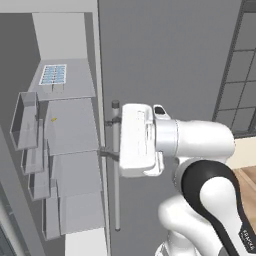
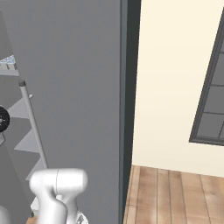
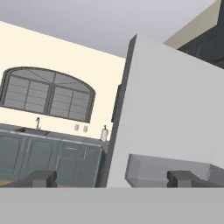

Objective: Open the freezer door, pick up the ice cube tray from the freezer, and place it on the dining counter.

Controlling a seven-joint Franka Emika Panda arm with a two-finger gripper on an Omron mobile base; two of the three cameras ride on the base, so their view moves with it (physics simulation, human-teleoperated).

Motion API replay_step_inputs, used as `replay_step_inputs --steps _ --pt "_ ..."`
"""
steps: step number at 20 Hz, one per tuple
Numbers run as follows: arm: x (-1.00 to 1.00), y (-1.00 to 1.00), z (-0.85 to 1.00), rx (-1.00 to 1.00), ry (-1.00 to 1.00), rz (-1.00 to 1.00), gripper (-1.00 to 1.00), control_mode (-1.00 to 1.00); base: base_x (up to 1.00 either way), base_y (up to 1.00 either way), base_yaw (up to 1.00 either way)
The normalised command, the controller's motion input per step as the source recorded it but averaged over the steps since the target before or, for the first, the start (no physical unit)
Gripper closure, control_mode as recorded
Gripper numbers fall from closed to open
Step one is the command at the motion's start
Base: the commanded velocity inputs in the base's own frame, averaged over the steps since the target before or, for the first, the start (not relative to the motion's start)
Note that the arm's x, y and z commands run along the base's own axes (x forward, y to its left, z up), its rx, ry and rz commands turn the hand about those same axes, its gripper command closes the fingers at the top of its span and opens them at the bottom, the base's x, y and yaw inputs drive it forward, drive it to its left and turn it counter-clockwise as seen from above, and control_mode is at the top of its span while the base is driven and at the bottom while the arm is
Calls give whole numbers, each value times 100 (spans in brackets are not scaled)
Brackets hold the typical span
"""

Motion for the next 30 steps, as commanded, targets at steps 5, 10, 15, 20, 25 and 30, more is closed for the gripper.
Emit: replay_step_inputs --steps 5,10,15,20,25,30 --pt "32 32 -6 1 0 0 -100 -100 0 0 0" --pt "38 12 -16 0 0 0 -100 -100 0 0 0" --pt "43 20 -25 0 0 0 -100 -100 0 0 0" --pt "39 38 -19 0 1 0 -100 -100 0 0 0" --pt "34 48 -6 0 2 0 -100 -100 0 0 0" --pt "28 50 -1 0 5 0 -100 -100 0 0 0"
